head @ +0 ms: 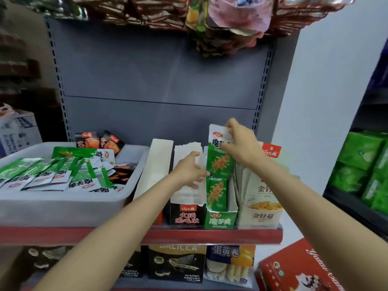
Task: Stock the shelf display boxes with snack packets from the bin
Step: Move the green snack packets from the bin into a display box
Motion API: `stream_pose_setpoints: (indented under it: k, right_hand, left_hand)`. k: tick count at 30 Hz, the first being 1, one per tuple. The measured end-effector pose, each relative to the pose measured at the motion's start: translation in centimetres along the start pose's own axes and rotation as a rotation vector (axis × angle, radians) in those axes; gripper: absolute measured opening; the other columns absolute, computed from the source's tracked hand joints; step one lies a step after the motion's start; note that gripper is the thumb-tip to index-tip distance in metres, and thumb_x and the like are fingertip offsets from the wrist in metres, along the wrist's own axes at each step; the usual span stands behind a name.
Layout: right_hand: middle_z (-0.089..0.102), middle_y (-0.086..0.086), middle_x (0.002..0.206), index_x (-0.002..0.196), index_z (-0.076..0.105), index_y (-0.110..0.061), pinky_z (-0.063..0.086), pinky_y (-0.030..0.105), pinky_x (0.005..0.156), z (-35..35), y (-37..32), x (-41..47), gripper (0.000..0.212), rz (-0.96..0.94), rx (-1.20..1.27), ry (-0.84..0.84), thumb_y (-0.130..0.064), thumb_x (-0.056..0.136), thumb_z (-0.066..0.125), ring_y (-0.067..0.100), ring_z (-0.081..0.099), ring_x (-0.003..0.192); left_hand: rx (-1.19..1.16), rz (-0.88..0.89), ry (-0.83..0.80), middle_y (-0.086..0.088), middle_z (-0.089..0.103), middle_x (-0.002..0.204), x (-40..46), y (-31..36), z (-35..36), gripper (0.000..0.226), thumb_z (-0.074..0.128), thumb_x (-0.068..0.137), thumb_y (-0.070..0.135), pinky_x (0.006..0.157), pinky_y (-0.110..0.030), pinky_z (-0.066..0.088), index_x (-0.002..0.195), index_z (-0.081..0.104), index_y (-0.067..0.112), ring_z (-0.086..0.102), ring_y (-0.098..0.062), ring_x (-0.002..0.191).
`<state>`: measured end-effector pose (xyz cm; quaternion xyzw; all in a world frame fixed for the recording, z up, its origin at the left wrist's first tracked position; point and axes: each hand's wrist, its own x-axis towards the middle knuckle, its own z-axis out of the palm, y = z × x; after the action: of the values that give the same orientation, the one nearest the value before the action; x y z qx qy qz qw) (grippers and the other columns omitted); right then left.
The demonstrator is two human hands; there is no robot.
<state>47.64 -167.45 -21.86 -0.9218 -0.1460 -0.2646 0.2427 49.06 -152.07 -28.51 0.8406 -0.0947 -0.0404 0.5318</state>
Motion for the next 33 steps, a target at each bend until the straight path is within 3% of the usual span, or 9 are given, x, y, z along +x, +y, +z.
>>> stream_pose_setpoints:
  k: [5, 10, 14, 20, 23, 25, 29, 33]
  right_hand:
    - [0.059, 0.012, 0.106, 0.109, 0.048, -0.009, 0.038, 0.033, 0.065, 0.9, -0.2, 0.6, 0.028, -0.005, -0.200, -0.260, -0.006, 0.083, 0.059, 0.027, 0.050, 0.085]
    - [0.058, 0.011, 0.107, 0.112, 0.047, -0.013, 0.040, 0.035, 0.063, 1.9, 0.2, 1.1, 0.030, -0.026, -0.444, -0.296, -0.004, 0.085, 0.055, 0.033, 0.058, 0.089]
    - [0.058, 0.009, 0.108, 0.107, 0.055, -0.013, 0.039, 0.032, 0.066, 2.5, 0.4, 1.4, 0.025, -0.046, -0.538, -0.313, -0.009, 0.083, 0.063, 0.031, 0.058, 0.095]
    - [0.064, 0.003, 0.096, 0.079, 0.058, -0.022, 0.050, 0.033, 0.073, 2.9, 1.5, 2.3, 0.018, 0.029, -0.315, -0.295, -0.007, 0.078, 0.069, 0.028, 0.060, 0.091]
    - [0.060, -0.001, 0.085, 0.078, 0.060, -0.023, 0.052, 0.033, 0.079, 2.5, 1.5, 2.4, 0.017, 0.038, -0.214, -0.305, -0.010, 0.078, 0.071, 0.024, 0.060, 0.087]
    - [0.059, -0.002, 0.084, 0.086, 0.065, -0.019, 0.049, 0.028, 0.074, 2.3, 1.4, 2.3, 0.010, 0.023, -0.165, -0.281, -0.012, 0.080, 0.071, 0.019, 0.057, 0.082]
    - [0.060, -0.006, 0.081, 0.094, 0.068, -0.012, 0.039, 0.010, 0.060, 2.3, -0.1, 1.6, 0.012, -0.038, 0.009, -0.214, -0.016, 0.083, 0.070, 0.008, 0.054, 0.073]
    - [0.065, -0.004, 0.078, 0.089, 0.067, -0.015, 0.052, 0.022, 0.065, 4.2, -3.6, 0.6, 0.004, -0.016, 0.320, -0.211, -0.016, 0.085, 0.066, 0.008, 0.060, 0.071]
  left_hand:
    - [-0.046, -0.005, -0.015, -0.012, 0.055, 0.119, 0.2, -0.1, -0.1, 0.072, 0.065, 0.088, 0.008, 0.076, -0.045, 0.058, 0.146, 0.026, 0.025, 0.064, -0.026, 0.092]
    - [-0.043, -0.001, -0.020, -0.011, 0.056, 0.116, 0.1, -0.2, 0.0, 0.071, 0.065, 0.088, 0.009, 0.074, -0.044, 0.058, 0.146, 0.028, 0.025, 0.064, -0.026, 0.090]
    - [-0.050, -0.002, -0.022, -0.010, 0.058, 0.114, 0.2, -0.2, -0.1, 0.072, 0.066, 0.087, 0.010, 0.074, -0.043, 0.058, 0.145, 0.029, 0.026, 0.065, -0.025, 0.089]
    - [-0.037, 0.006, -0.022, -0.010, 0.059, 0.112, 0.0, -0.2, -0.2, 0.071, 0.066, 0.087, 0.009, 0.070, -0.040, 0.059, 0.145, 0.029, 0.026, 0.066, -0.025, 0.087]
    - [-0.038, 0.027, -0.017, -0.010, 0.059, 0.114, -0.4, -0.1, -0.5, 0.069, 0.066, 0.087, 0.010, 0.070, -0.038, 0.059, 0.144, 0.031, 0.026, 0.067, -0.026, 0.091]
    - [-0.033, 0.070, 0.022, -0.007, 0.061, 0.111, -0.9, 0.0, -1.0, 0.062, 0.064, 0.088, 0.012, 0.068, -0.034, 0.059, 0.141, 0.035, 0.026, 0.067, -0.024, 0.091]
    - [0.035, 0.237, 0.226, 0.003, 0.065, 0.099, -2.9, 0.2, -3.2, 0.035, 0.059, 0.091, 0.018, 0.063, -0.030, 0.057, 0.124, 0.053, 0.023, 0.067, -0.016, 0.085]
    - [0.143, 0.312, 0.454, 0.010, 0.063, 0.088, -5.6, -1.4, -8.3, 0.015, 0.057, 0.090, 0.016, 0.059, -0.029, 0.054, 0.103, 0.061, 0.023, 0.065, -0.011, 0.075]
